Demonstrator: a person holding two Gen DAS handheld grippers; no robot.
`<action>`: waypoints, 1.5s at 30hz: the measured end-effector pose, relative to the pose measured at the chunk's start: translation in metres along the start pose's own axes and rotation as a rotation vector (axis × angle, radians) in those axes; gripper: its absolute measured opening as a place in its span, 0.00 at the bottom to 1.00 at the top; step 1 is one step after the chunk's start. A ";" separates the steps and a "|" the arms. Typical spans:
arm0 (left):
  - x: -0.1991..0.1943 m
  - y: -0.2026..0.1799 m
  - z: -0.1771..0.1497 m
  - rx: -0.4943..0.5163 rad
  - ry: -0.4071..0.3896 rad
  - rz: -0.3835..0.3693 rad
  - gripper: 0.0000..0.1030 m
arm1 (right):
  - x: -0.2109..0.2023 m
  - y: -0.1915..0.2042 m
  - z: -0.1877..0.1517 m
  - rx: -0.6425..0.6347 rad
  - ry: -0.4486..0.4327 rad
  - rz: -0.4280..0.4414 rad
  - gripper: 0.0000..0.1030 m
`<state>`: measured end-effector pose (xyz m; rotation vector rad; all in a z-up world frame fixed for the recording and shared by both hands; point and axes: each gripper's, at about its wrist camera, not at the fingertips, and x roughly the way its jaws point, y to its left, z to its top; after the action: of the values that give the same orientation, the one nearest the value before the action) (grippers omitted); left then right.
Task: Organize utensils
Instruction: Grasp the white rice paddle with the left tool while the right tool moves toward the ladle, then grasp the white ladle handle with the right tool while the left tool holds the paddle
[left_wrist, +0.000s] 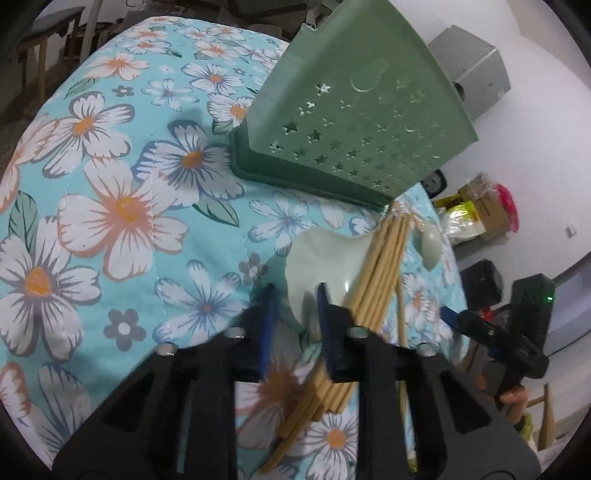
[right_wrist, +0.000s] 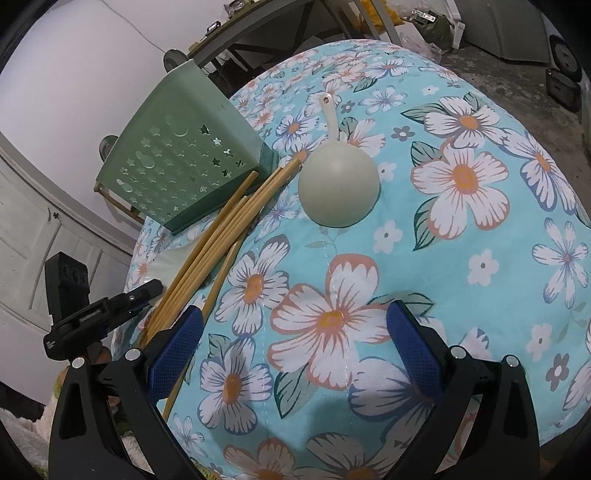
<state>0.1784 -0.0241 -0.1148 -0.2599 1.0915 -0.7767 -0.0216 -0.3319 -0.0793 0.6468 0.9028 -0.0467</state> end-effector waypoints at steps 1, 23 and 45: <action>0.000 -0.002 0.000 0.002 -0.003 0.008 0.11 | -0.001 -0.001 0.000 0.003 -0.002 0.004 0.94; -0.029 0.022 0.024 0.020 -0.128 0.165 0.09 | -0.003 0.062 0.010 -0.528 -0.138 -0.411 0.67; -0.026 0.030 0.024 0.007 -0.128 0.150 0.10 | 0.018 0.018 0.059 -0.245 -0.123 -0.248 0.35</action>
<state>0.2062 0.0101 -0.1019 -0.2162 0.9751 -0.6215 0.0373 -0.3451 -0.0573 0.2982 0.8489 -0.1929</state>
